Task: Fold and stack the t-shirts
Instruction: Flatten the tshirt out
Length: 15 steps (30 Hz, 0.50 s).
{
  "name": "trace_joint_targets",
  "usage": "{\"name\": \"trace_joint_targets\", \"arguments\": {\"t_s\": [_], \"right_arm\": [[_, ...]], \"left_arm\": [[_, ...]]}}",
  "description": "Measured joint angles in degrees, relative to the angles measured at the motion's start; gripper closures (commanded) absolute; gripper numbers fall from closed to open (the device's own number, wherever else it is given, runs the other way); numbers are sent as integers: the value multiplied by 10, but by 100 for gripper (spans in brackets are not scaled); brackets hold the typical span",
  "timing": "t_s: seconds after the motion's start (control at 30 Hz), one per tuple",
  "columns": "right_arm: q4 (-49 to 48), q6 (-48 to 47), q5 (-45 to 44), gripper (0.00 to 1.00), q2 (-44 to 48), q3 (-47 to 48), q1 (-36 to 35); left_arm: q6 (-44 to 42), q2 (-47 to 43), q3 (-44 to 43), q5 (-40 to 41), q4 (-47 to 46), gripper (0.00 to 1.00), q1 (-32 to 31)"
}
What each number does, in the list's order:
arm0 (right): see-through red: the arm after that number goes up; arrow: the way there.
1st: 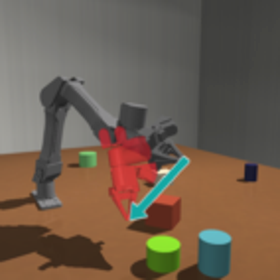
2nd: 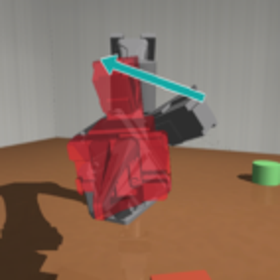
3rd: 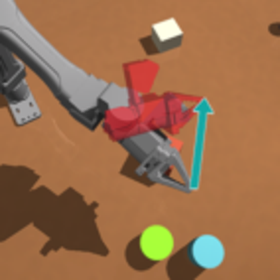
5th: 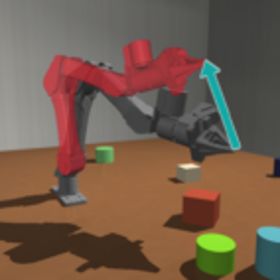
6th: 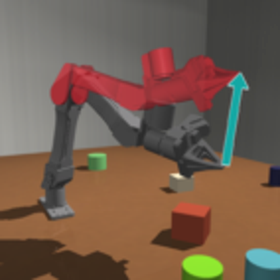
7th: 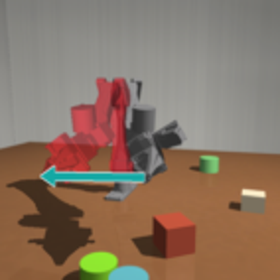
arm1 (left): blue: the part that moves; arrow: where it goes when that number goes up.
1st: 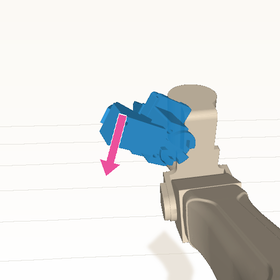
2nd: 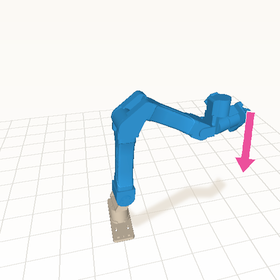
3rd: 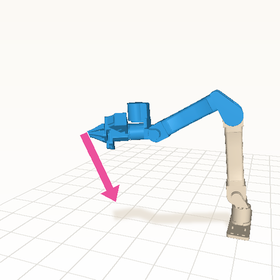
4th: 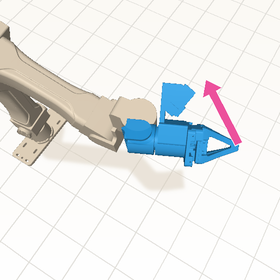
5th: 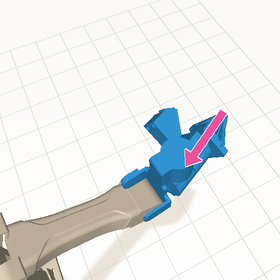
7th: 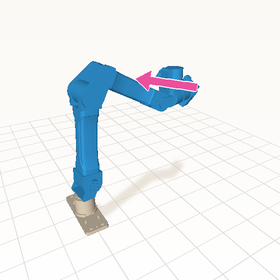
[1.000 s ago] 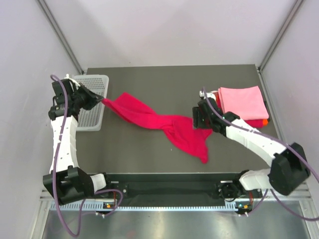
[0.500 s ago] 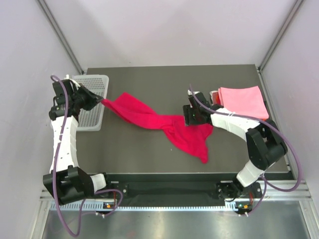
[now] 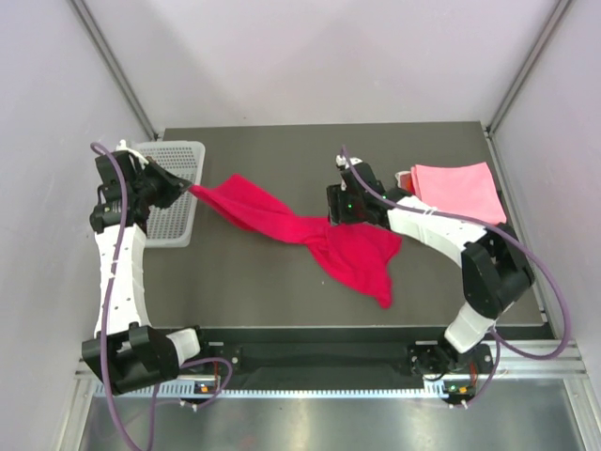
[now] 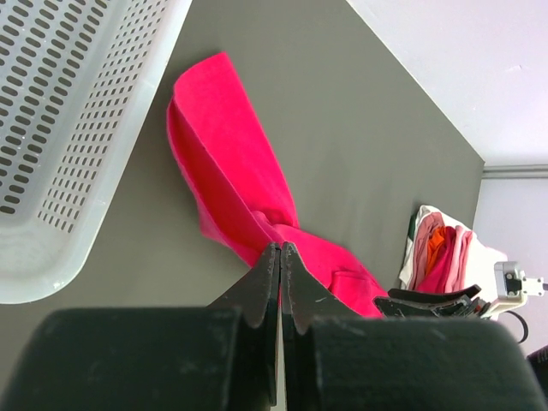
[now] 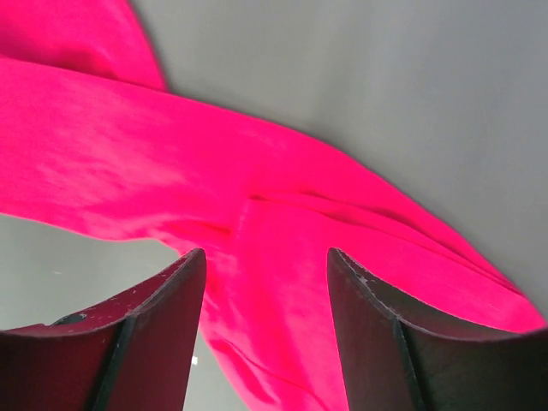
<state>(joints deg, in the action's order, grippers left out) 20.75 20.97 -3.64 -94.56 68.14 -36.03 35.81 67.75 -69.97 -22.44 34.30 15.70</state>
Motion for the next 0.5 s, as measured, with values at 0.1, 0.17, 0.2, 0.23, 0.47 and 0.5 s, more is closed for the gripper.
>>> {"name": "trace_joint_targets", "arguments": {"t_s": [0.1, 0.17, 0.2, 0.23, 0.47, 0.5], "right_arm": [[0, 7, 1, 43, -26, 30, -17], [0, 11, 0, 46, -44, 42, -26], [0, 14, 0, 46, -55, 48, -30], [1, 17, 0, 47, -64, 51, -34], [12, 35, -14, 55, -122, 67, -40], [14, 37, -15, 55, -128, 68, -40]], "left_arm": [[0, 0, 0, -1, 0, 100, 0], [0, 0, 0, -2, 0, 100, 0], [0, 0, 0, -2, 0, 100, 0], [0, 0, 0, -2, 0, 100, 0], [0, 0, 0, -2, 0, 100, 0], [0, 0, 0, -2, 0, 100, 0]]}}
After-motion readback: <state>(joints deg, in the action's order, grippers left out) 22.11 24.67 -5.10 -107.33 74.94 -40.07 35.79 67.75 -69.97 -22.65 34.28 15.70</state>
